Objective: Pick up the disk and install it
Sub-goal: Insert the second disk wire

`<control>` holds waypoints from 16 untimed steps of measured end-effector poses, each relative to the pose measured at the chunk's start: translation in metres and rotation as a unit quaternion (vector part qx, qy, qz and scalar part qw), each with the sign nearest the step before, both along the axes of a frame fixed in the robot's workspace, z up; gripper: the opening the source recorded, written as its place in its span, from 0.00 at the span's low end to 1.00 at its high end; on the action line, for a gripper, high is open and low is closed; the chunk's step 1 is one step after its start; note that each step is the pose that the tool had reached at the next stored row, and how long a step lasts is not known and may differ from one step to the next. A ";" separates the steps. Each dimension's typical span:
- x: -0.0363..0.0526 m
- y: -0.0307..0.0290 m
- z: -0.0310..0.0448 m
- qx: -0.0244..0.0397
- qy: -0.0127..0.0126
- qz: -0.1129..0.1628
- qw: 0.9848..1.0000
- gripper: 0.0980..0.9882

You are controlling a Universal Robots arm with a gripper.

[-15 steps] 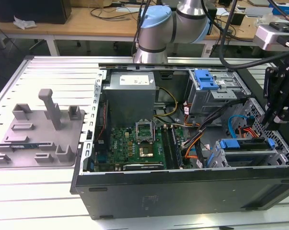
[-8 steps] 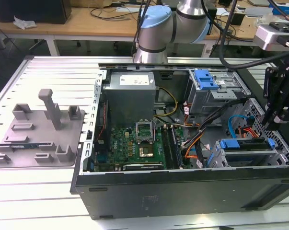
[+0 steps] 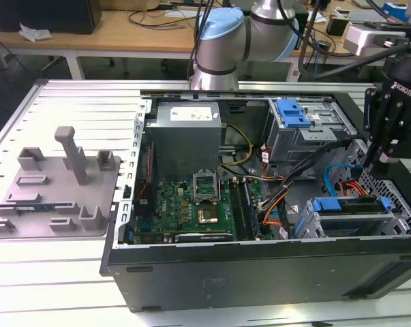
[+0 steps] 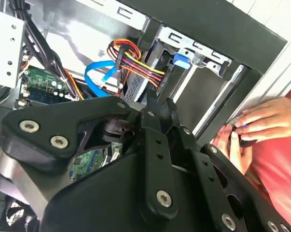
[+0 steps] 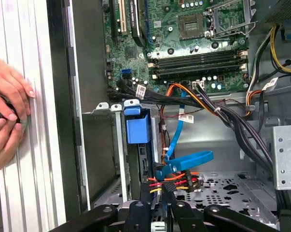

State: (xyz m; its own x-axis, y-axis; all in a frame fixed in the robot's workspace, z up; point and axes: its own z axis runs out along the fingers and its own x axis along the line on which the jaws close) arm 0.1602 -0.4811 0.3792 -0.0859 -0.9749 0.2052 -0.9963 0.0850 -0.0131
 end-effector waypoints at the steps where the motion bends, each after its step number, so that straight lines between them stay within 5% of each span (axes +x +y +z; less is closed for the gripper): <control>1: -0.0012 0.0028 0.0006 -0.004 0.000 0.000 1.000 0.18; 8: -0.0167 0.0051 0.0011 -0.012 0.000 0.000 1.000 0.25; 16: -0.0174 0.0051 -0.0051 -0.012 -0.004 0.000 1.000 0.25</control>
